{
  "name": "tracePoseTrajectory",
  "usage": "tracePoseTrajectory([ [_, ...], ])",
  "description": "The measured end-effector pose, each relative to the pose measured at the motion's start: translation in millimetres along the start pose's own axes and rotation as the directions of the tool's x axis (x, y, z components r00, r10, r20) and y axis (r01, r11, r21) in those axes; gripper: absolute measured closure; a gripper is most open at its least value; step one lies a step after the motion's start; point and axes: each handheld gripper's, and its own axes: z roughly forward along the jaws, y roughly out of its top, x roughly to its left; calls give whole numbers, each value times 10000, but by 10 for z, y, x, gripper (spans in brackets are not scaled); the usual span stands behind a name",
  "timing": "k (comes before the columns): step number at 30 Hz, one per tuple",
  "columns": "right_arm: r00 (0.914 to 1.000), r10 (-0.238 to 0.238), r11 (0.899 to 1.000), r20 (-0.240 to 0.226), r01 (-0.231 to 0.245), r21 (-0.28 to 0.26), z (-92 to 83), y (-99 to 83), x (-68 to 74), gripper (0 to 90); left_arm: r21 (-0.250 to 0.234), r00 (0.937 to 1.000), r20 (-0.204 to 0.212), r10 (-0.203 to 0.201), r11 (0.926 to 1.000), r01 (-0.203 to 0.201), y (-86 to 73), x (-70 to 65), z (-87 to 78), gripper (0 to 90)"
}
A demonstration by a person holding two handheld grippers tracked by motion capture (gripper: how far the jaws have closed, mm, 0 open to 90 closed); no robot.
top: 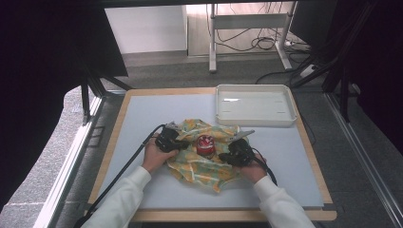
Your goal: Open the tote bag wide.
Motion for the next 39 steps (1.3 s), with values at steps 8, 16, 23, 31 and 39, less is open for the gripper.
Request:
tracePoseTrajectory([
  [8,9975,-446,9979,-550,471,438,17,-188,206,892,26,10000,-12,-8,10000,8,0,-8,-3,900],
  [16,9957,-584,9983,-719,584,-23,-52,-138,218,892,11,10000,-41,28,10000,-28,4,-3,-16,900],
  [23,9953,-69,9927,-965,-48,-1204,-293,49,57,892,-63,10000,-39,70,10000,-70,6,-11,-29,900],
  [31,9992,106,9891,-374,-160,-1462,-303,251,-150,892,-92,10000,-55,57,9999,-58,8,-17,-25,900],
  [39,9951,-134,9994,-982,101,-341,-7,179,-43,892,-51,10000,-43,60,10000,-60,6,-15,-19,900],
])
